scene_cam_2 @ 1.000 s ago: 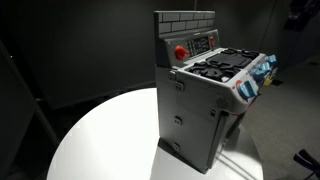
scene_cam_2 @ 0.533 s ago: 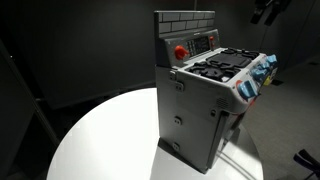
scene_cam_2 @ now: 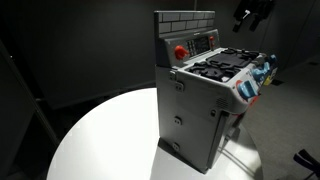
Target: Press the orange button
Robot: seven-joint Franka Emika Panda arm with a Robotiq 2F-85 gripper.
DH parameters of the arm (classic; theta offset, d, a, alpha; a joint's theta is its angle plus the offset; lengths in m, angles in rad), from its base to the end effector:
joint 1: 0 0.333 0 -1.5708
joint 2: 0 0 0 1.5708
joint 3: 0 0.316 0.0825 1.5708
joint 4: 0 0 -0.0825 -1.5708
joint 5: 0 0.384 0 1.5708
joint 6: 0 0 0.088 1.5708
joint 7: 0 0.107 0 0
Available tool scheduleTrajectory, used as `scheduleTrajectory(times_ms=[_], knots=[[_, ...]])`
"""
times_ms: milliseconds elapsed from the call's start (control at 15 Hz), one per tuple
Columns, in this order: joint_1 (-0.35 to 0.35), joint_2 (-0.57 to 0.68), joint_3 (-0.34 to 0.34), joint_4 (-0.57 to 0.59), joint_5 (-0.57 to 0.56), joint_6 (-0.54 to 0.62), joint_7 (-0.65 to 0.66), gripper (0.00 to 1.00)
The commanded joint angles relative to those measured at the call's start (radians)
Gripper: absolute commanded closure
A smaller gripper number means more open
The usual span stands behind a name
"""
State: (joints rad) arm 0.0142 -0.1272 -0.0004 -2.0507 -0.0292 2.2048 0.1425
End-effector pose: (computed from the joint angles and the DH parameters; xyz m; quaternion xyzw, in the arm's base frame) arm 0.5448 0.0065 0.5233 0.9884 -0.0568 0.1407 0.0018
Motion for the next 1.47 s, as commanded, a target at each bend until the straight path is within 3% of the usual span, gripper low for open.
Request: scheduleTrajectory(times_ms=[0, 1400], knots=[[-0.016, 0.077, 0.008, 0.078, -0.037, -0.006, 0.064, 0.0], [0.009, 0.284, -0.001, 0.28, -0.029, -0.026, 0.113, 0.0]])
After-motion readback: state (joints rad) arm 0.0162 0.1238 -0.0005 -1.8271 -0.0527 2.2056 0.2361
